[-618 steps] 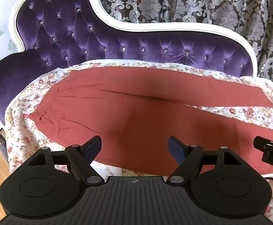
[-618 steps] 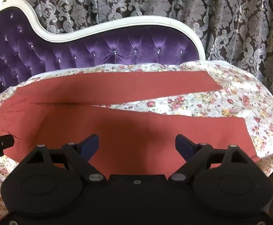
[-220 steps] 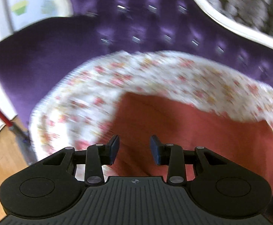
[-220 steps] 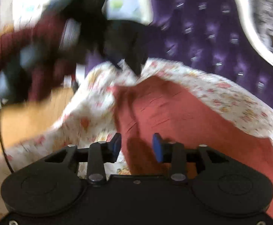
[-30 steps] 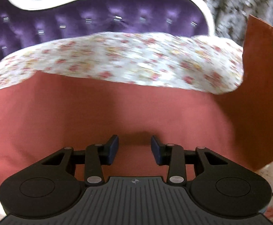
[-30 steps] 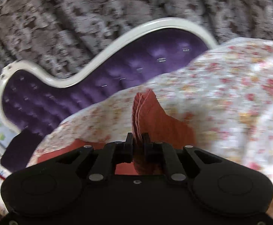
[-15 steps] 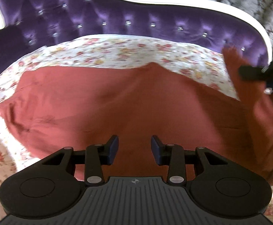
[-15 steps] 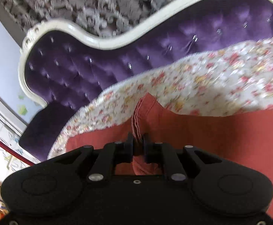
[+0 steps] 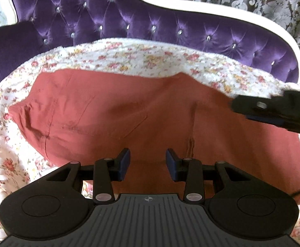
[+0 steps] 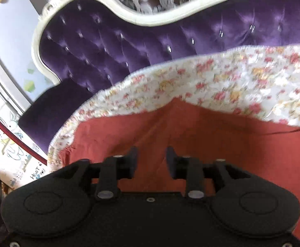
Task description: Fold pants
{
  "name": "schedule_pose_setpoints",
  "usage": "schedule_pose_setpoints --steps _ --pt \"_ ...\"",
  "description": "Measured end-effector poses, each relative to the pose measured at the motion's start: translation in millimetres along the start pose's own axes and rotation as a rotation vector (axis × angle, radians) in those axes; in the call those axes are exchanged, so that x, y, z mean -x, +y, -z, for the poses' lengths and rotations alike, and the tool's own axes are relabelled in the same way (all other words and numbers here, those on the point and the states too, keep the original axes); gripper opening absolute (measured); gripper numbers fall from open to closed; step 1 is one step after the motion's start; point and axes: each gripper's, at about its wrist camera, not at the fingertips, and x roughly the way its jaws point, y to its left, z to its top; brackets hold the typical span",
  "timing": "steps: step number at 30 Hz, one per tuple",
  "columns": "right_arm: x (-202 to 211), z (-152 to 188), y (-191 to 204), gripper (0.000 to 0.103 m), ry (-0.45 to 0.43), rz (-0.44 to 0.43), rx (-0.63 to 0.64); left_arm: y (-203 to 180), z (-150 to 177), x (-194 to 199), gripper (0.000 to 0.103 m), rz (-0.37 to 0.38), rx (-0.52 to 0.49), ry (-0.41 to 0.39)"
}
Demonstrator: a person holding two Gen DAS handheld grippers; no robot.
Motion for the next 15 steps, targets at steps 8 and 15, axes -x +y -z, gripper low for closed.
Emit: schedule_pose_setpoints --steps 8,15 --pt "59.5 17.2 -50.0 0.041 -0.060 0.238 0.042 -30.7 -12.5 -1.8 0.037 0.043 -0.041 -0.025" --pt "66.2 47.6 -84.7 0.029 0.025 0.347 0.016 -62.8 -3.3 -33.3 0.037 0.040 -0.095 0.027"
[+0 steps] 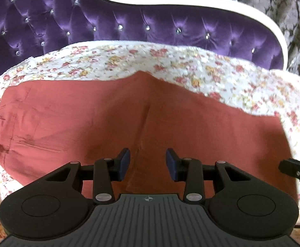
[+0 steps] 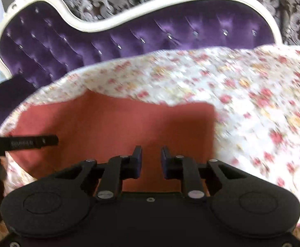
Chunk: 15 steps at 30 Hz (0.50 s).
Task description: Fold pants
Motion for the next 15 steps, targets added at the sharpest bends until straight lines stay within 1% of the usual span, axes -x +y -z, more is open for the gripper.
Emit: schedule_pose_setpoints --steps 3,4,5,8,11,15 --pt "-5.9 9.4 -8.5 0.029 0.057 -0.009 -0.021 -2.4 7.0 -13.1 0.038 -0.028 -0.005 0.047" --pt "-7.9 11.6 -9.1 0.029 0.063 -0.020 -0.021 -0.8 9.1 -16.5 0.039 -0.029 0.000 0.058" --pt "-5.5 13.0 -11.4 0.029 0.057 -0.027 -0.009 1.2 11.0 -16.7 0.039 -0.024 0.007 0.047" --pt "-3.3 8.7 -9.8 0.030 0.063 -0.040 0.042 1.3 11.2 -14.7 0.039 -0.027 0.015 0.058" --pt "0.2 -0.4 -15.8 0.029 0.013 -0.057 0.035 -1.3 13.6 -13.8 0.039 -0.038 0.016 0.053" --pt "-7.6 -18.4 -23.4 0.029 -0.060 0.008 0.042 -2.9 13.5 -14.2 0.039 -0.041 0.023 0.058"
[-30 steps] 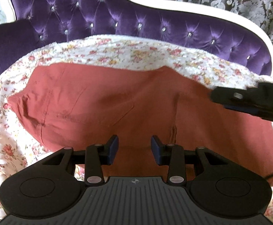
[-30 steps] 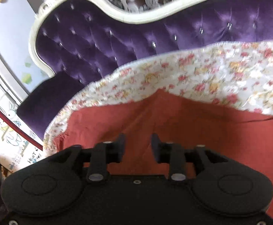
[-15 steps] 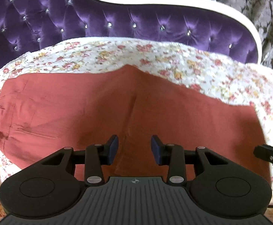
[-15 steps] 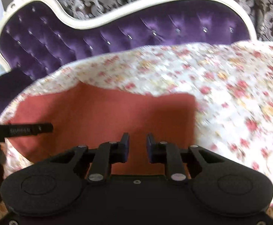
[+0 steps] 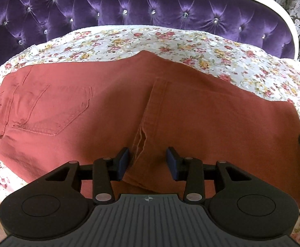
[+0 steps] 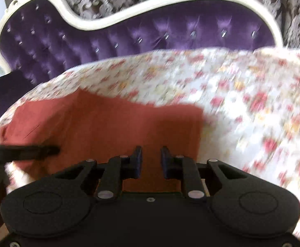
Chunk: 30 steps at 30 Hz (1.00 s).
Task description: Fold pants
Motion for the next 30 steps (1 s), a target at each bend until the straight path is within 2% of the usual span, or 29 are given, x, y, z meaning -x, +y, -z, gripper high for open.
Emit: schedule_pose_setpoints --steps 3,6,18,30 --pt "-17.6 -4.1 -8.7 0.028 -0.006 0.055 -0.003 -1.3 -5.3 -3.9 0.039 -0.001 0.003 0.017" --pt "-34.8 0.6 -13.4 0.021 0.013 0.124 0.029 -2.4 -4.1 -3.8 0.039 -0.009 0.002 0.017" --pt "-34.3 6.9 -14.5 0.020 -0.021 0.110 0.076 -5.8 -3.9 -3.5 0.039 -0.028 0.002 0.011" --pt "-37.6 2.1 -10.3 0.020 0.009 0.138 0.062 1.7 -0.2 5.3 0.041 -0.011 -0.004 -0.002"
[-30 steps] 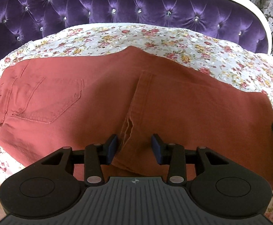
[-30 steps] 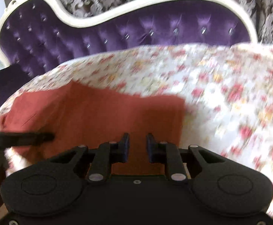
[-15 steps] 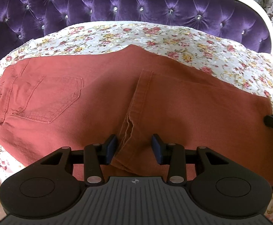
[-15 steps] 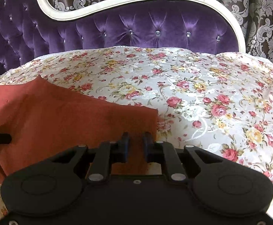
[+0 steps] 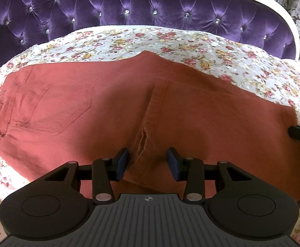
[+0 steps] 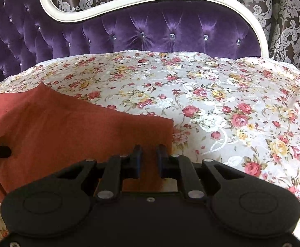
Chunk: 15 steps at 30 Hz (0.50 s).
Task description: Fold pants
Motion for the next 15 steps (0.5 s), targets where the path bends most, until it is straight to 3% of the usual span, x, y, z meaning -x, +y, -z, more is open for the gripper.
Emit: schedule_pose_setpoints --steps 3,7,11,15 --pt "-0.2 -0.5 -0.6 0.020 0.006 0.003 -0.017 14.4 3.5 7.8 0.045 -0.024 0.009 -0.012" --pt "-0.6 -2.4 2.2 0.020 0.019 0.020 -0.014 50.0 3.9 11.7 0.053 0.083 0.111 0.008" --pt "-1.2 -3.7 3.9 0.020 0.027 0.035 -0.015 72.8 4.0 21.1 0.051 -0.083 0.091 -0.045" --pt "-1.5 -4.6 8.4 0.020 0.033 0.054 0.008 114.9 0.9 25.5 0.051 -0.098 0.184 -0.059"
